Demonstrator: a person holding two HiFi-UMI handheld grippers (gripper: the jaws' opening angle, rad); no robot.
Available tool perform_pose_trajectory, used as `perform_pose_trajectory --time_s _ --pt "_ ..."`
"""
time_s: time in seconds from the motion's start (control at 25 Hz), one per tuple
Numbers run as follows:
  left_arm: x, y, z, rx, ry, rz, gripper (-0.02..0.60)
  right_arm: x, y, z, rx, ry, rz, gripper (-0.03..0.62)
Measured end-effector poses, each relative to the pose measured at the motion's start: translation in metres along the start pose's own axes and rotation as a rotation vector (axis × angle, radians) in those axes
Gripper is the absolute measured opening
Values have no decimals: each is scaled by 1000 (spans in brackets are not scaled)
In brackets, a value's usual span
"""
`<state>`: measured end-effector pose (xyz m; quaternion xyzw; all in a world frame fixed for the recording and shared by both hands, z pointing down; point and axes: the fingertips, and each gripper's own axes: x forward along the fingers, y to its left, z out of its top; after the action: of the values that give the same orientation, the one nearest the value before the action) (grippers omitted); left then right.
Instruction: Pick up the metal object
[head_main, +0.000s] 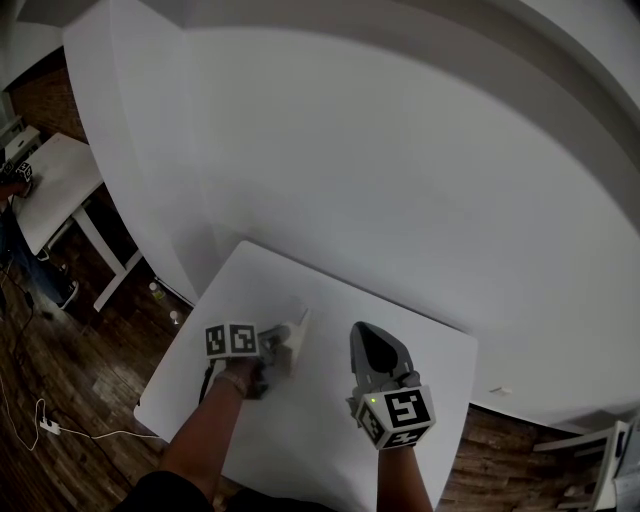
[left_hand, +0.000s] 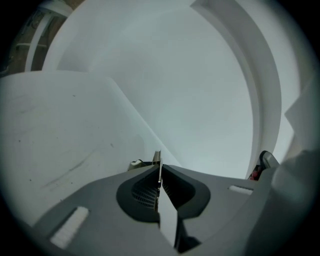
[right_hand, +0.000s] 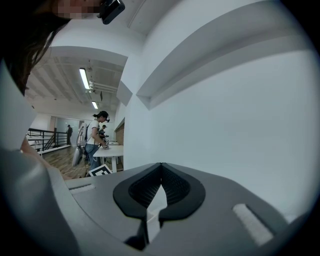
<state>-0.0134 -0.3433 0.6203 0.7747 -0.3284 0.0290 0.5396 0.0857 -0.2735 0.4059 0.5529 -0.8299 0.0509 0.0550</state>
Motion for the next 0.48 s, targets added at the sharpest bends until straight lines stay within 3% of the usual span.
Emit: perform_pose_trajectory --time_s 0.32,0.48 --pt "-32 -74 24 114 -101 -93 12 4 6 4 8 -15 28 11" --pt "-56 -114 37 198 -177 -104 12 5 8 11 0 -41 36 11"
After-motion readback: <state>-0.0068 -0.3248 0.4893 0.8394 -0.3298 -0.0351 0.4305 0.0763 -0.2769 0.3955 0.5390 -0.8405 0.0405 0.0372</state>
